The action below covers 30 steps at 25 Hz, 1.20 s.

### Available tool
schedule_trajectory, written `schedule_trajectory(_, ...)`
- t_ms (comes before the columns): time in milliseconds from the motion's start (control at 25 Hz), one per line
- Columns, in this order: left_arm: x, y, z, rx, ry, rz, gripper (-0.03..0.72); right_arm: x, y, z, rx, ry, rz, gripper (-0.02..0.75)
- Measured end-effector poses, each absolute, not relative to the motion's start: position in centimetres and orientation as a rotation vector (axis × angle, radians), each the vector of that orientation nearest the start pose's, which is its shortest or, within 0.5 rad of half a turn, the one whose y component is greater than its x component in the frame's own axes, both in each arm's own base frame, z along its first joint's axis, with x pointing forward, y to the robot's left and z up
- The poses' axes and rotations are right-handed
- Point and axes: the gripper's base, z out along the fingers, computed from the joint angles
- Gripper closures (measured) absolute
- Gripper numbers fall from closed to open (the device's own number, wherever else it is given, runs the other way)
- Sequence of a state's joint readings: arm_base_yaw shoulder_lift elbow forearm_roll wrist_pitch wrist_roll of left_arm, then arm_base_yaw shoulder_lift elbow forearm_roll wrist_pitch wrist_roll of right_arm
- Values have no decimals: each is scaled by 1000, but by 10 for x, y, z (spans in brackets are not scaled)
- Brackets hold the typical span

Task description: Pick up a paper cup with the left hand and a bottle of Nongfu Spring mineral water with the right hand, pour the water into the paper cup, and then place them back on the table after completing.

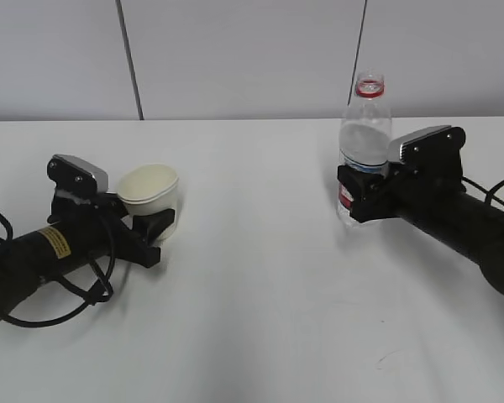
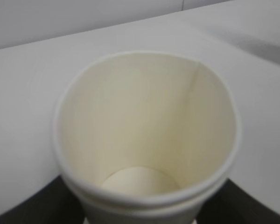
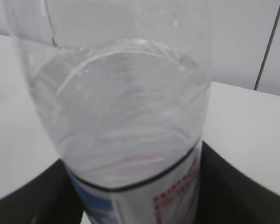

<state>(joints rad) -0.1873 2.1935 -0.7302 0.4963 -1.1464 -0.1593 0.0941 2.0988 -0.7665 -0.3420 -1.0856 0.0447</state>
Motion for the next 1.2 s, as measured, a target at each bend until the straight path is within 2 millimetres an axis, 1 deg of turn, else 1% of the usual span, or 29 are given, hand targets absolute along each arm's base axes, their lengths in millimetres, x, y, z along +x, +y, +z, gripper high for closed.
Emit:
schedule_trajectory(120,328,-113,66,570,1766,-529,288,357,60,109,-477,1735,176,290)
schedule_trajectory(280,320,-136,70,641,1738,-579,289,356,57,120,-550,1789,98,290)
schedule_trajectory(440,311,-158,72,693,1719,-632,289,352,57,129,-619,1822,62,290)
schedule_trajectory(640,309,-181,77,725,1680,-691,289,353,57,141,-670,1822,28,290)
schedule_trajectory(840,307,-197,82,741,1653,-740,289,355,59,141,-762,1844,7,290)
schedule_trajectory(960,307,-204,85,755,1631,-753,289,358,59,143,-780,1837,-3,290)
schedule_trajectory(1040,309,-206,87,756,1621,-757,289,362,60,146,-795,1821,-14,290)
schedule_trajectory(1200,311,-207,89,753,1611,-758,289,368,64,153,-904,1769,-39,290)
